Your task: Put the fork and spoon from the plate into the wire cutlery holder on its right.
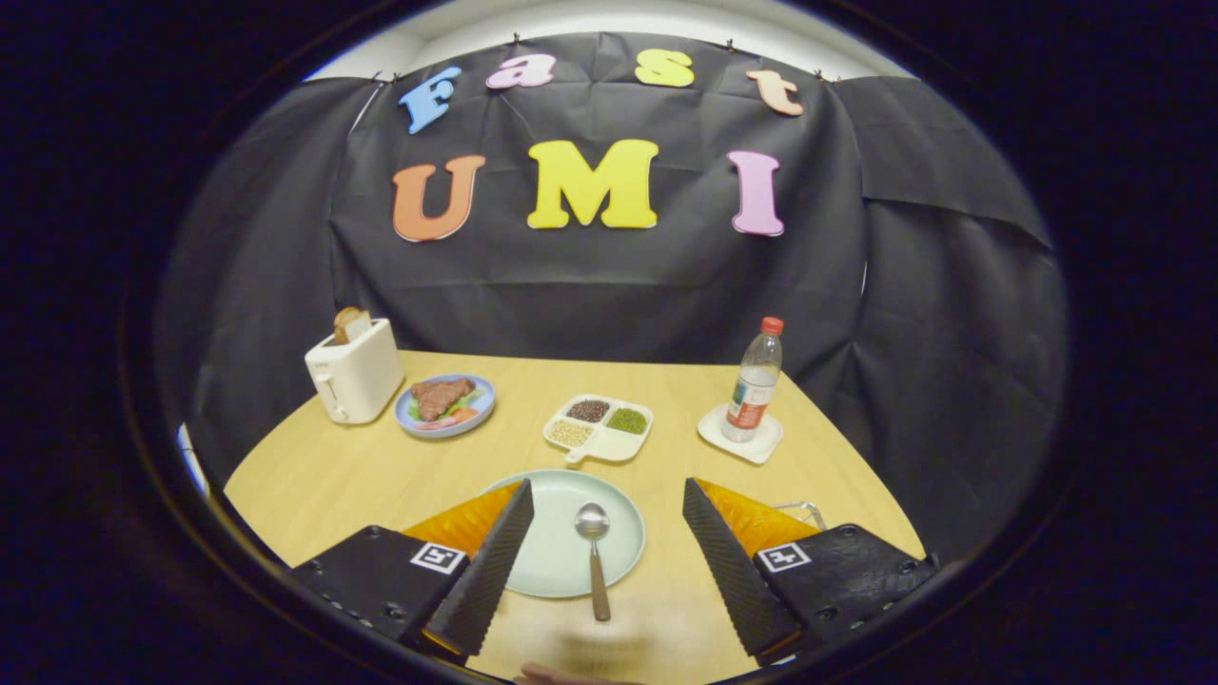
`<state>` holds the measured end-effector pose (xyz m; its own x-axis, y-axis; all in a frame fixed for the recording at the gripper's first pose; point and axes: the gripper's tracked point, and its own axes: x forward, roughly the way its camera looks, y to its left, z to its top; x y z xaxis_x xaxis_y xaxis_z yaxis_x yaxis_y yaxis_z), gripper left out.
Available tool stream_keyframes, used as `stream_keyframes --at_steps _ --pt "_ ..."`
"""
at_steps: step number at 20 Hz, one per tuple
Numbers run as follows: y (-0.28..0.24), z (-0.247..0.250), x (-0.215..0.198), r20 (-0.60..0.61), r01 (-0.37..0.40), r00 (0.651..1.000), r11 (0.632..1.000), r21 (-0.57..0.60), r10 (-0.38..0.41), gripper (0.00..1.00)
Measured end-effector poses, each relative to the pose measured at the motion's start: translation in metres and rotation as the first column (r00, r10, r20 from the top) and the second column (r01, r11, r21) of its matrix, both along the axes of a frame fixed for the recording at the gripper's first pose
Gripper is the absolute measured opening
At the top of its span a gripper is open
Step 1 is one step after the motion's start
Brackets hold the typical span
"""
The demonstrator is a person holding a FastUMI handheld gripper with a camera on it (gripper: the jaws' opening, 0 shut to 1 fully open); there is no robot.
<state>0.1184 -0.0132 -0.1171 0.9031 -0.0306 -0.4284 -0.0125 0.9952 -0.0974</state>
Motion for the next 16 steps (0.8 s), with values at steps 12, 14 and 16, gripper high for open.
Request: stream_keyframes --at_steps 12,14,16 --pt "0.003 -0.115 0.046 -0.375 -0.044 0.927 0.998 -0.036 0.028 0.95" --pt "0.004 -0.128 0.047 -0.417 -0.045 0.908 0.999 -0.029 0.028 0.93" --pt "0.006 -0.138 0.048 -0.447 -0.041 0.894 0.999 -0.016 0.030 0.90"
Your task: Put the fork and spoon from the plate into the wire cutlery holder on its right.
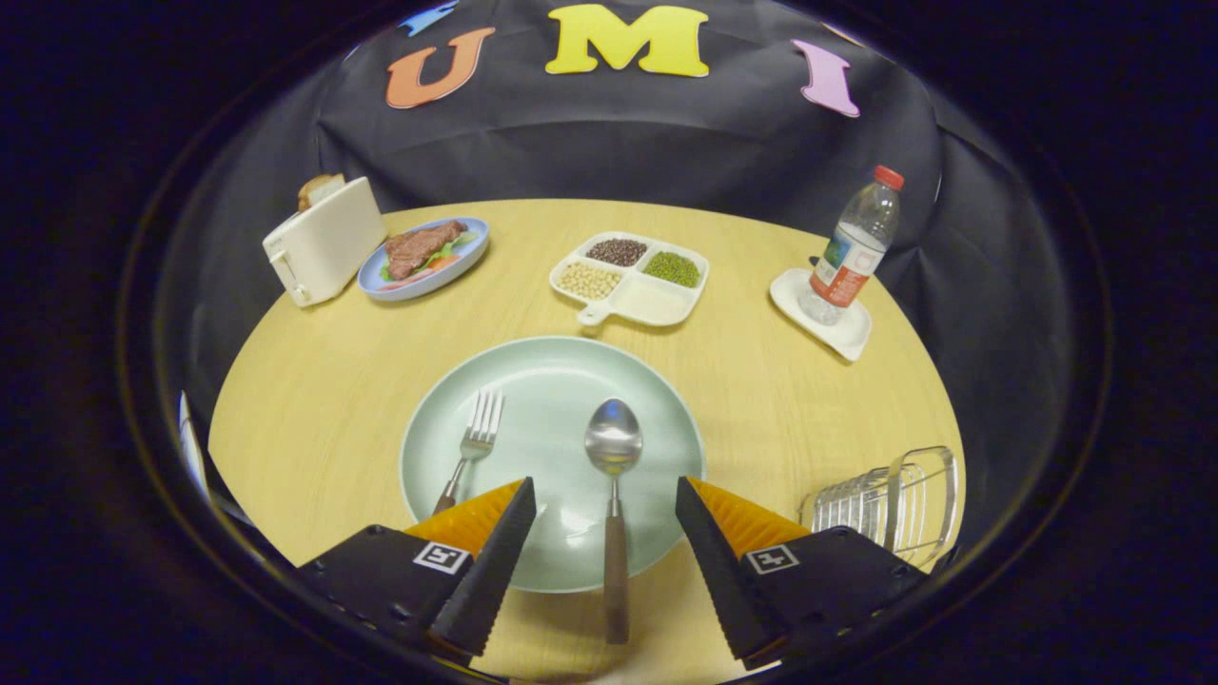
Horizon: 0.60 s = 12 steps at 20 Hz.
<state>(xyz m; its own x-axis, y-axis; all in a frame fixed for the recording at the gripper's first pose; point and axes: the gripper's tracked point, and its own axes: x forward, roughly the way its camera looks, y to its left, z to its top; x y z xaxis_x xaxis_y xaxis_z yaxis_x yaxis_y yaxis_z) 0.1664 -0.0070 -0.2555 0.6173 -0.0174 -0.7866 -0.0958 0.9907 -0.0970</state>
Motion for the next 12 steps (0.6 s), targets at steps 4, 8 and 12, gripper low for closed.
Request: stream_keyframes --at_steps 4,8,12 --pt "-0.010 -0.020 0.003 -0.082 0.042 0.996 0.999 -0.022 -0.044 0.71" --pt "-0.008 -0.027 0.003 -0.119 0.057 0.991 0.998 -0.020 -0.059 0.44" --pt "-0.006 -0.029 0.004 -0.142 0.078 0.987 0.997 -0.023 -0.080 0.15"
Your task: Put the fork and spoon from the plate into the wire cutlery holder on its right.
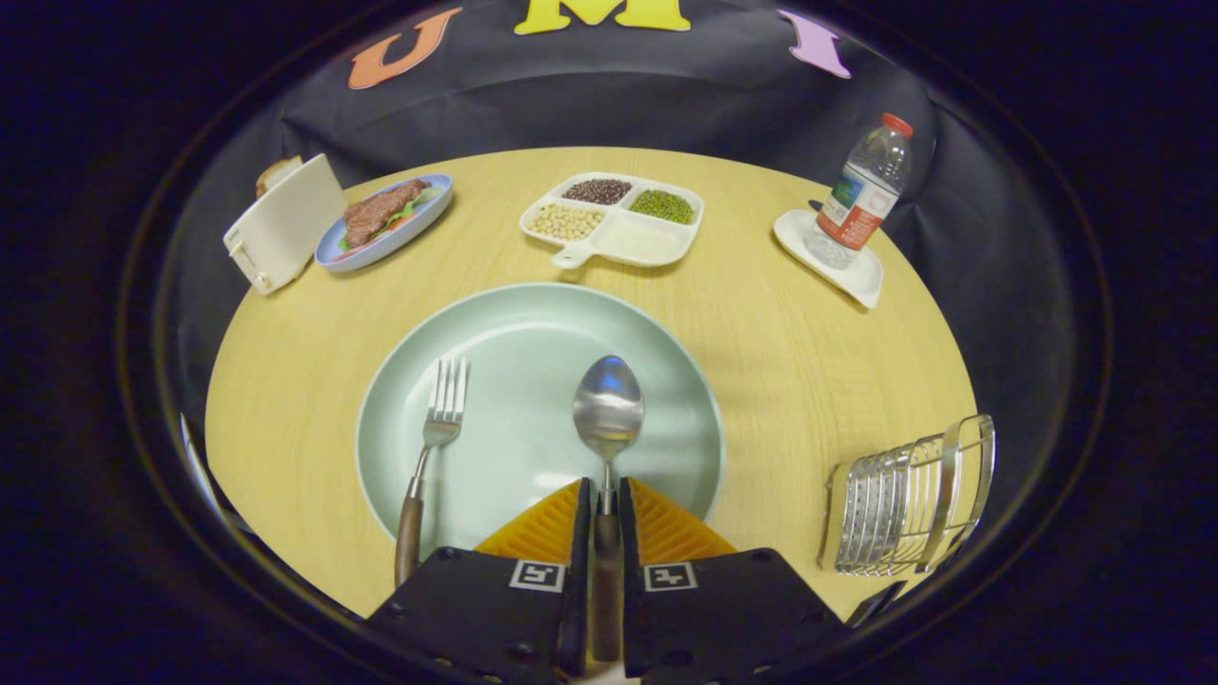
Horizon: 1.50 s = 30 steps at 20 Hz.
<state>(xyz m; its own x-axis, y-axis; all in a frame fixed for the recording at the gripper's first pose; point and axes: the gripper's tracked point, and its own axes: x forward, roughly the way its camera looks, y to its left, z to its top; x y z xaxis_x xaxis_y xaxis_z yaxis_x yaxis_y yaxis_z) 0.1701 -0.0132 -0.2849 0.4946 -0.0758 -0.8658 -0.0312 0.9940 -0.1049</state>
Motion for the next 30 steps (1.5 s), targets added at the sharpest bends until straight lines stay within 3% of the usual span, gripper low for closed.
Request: stream_keyframes --at_steps 1,2,4,12,18,30 --pt "-0.002 -0.015 0.000 0.000 0.005 1.000 1.000 -0.001 -0.005 0.15" --pt "0.000 0.001 -0.001 0.002 0.008 1.000 1.000 -0.005 -0.008 0.06" --pt "0.000 0.000 -0.001 0.006 0.015 1.000 1.000 -0.007 -0.015 0.01" --pt "0.014 0.018 -0.009 0.037 -0.005 0.999 0.999 0.048 0.003 0.01" --pt "0.008 0.064 -0.025 0.125 -0.027 0.992 0.998 0.063 0.019 0.01" --pt "-0.082 0.132 -0.080 0.262 0.008 0.965 0.995 0.096 -0.033 0.01"
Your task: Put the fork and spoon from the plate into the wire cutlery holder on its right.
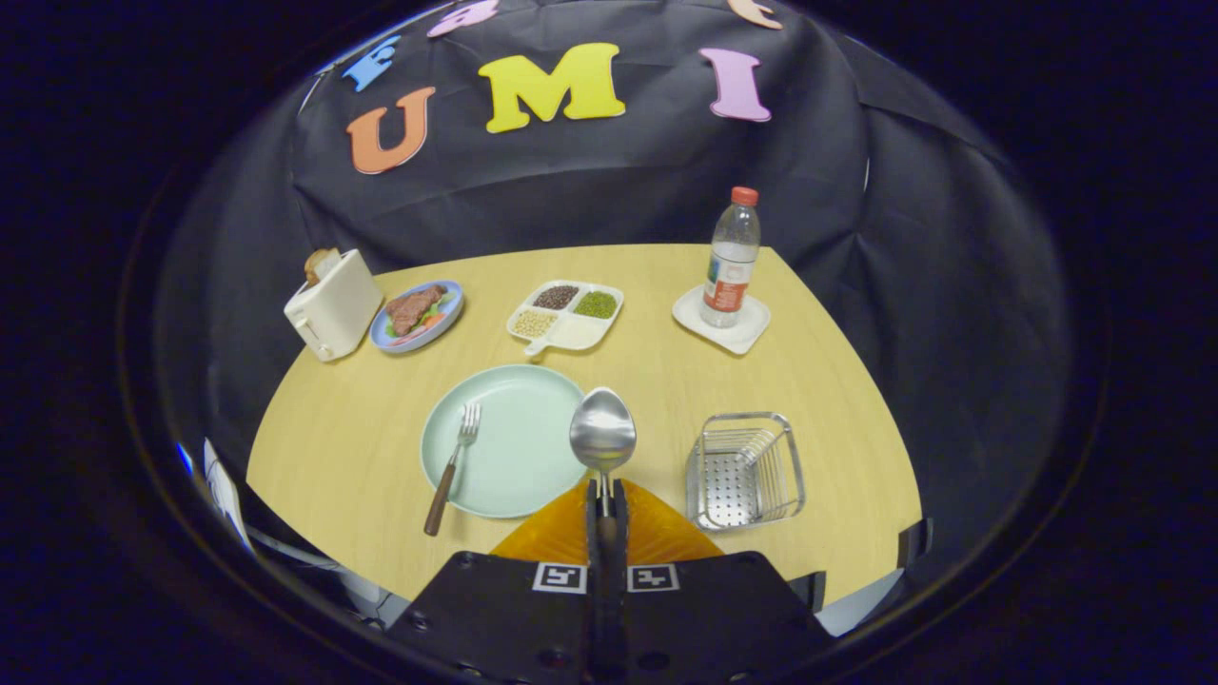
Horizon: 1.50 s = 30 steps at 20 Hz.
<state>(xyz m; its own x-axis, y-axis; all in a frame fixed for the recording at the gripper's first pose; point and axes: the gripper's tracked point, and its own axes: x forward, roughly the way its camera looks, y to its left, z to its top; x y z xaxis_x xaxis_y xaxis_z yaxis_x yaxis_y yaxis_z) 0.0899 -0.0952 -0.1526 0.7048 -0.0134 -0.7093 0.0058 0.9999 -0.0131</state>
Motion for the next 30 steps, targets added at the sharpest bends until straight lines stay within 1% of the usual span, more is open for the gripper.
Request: stream_keyframes --at_steps 3,6,9,12,15,16,20,21,23,27,28,30 --pt "-0.033 0.004 -0.010 0.001 0.032 0.999 0.999 0.007 -0.032 0.01" --pt "-0.064 -0.003 -0.018 -0.017 0.071 0.997 0.997 0.004 -0.071 0.01" --pt "-0.083 -0.016 -0.022 -0.055 0.098 0.994 0.995 0.010 -0.098 0.01" --pt "-0.089 -0.027 -0.015 -0.098 0.123 0.988 0.992 0.026 -0.120 0.01" --pt "-0.089 -0.030 -0.003 -0.113 0.139 0.984 0.990 0.037 -0.134 0.01" --pt "-0.090 -0.031 0.001 -0.116 0.147 0.983 0.988 0.037 -0.141 0.04" --pt "-0.087 -0.028 0.010 -0.107 0.159 0.982 0.986 0.051 -0.153 0.03" --pt "-0.085 -0.026 0.011 -0.093 0.155 0.984 0.986 0.055 -0.150 0.05" --pt "-0.086 -0.020 0.015 -0.064 0.157 0.986 0.987 0.043 -0.154 0.22" --pt "-0.069 -0.002 0.009 0.003 0.146 0.989 0.988 0.040 -0.147 0.70" --pt "-0.063 0.004 0.008 0.026 0.135 0.990 0.990 0.036 -0.136 0.78" --pt "-0.048 0.015 0.006 0.065 0.121 0.990 0.992 0.032 -0.123 0.88"
